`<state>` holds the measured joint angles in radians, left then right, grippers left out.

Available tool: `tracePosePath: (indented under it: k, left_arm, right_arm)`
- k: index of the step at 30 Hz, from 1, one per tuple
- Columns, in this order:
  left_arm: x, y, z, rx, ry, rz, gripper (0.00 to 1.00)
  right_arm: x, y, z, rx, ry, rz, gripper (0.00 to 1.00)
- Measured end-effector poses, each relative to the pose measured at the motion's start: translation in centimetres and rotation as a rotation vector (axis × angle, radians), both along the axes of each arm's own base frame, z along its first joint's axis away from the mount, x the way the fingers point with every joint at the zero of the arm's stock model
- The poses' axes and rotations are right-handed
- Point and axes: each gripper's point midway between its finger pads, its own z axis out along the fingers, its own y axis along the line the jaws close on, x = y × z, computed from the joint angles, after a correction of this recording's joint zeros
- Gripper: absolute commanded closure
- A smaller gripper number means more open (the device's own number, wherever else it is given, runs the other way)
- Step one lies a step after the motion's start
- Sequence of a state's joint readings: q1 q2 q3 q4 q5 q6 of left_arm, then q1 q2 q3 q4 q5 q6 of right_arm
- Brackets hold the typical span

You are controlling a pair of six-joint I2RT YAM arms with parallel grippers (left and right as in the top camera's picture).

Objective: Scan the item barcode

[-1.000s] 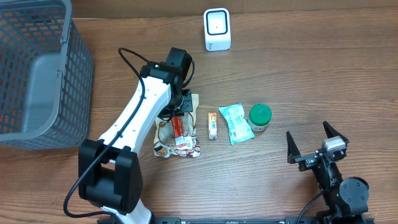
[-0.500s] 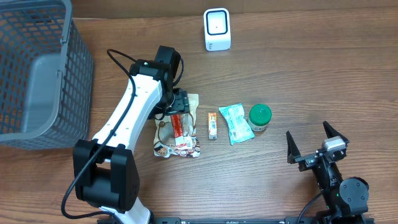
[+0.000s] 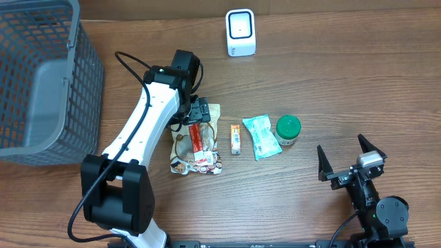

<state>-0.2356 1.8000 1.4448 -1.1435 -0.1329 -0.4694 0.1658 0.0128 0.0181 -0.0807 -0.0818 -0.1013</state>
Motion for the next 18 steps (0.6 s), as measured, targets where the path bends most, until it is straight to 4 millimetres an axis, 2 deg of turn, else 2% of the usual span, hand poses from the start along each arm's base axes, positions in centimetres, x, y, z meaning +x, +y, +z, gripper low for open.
tracePosePath:
  k: [18]
  left_arm:
    - [0.0, 0.01, 0.0, 0.001, 0.0, 0.002, 0.0]
  right_arm:
    - [-0.08, 0.28, 0.22, 0.002, -0.009, 0.017, 0.0]
